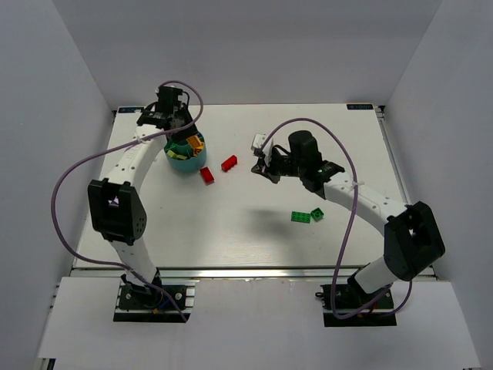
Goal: Sort the legos into containers by color
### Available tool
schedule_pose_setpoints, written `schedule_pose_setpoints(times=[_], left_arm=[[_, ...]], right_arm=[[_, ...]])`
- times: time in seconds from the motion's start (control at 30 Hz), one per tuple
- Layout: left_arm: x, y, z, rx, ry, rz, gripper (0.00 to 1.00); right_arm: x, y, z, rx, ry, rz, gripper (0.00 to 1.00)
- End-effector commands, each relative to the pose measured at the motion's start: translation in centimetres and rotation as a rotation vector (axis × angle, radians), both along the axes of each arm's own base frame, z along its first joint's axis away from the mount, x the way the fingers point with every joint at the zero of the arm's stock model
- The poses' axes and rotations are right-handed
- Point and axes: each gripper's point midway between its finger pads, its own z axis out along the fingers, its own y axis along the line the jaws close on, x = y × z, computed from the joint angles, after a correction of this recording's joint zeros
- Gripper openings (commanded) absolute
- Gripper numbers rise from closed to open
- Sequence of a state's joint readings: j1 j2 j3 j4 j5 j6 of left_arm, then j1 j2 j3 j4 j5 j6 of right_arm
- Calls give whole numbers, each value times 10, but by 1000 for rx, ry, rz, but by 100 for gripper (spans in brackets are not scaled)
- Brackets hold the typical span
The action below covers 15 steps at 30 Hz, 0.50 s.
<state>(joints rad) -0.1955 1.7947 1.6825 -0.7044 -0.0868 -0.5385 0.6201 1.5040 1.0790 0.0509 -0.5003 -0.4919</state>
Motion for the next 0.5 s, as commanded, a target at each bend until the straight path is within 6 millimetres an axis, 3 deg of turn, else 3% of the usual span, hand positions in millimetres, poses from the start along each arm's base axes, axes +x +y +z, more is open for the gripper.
schedule_pose_setpoints(times=[0.0,0.47], left_arm=[[0,-1,15,40,-11,6,0],[5,-2,-11,186,53,-25,0]], right_arm=[[2,-7,17,45,-17,-24,0],[9,-16,13,57,2,-62,0]])
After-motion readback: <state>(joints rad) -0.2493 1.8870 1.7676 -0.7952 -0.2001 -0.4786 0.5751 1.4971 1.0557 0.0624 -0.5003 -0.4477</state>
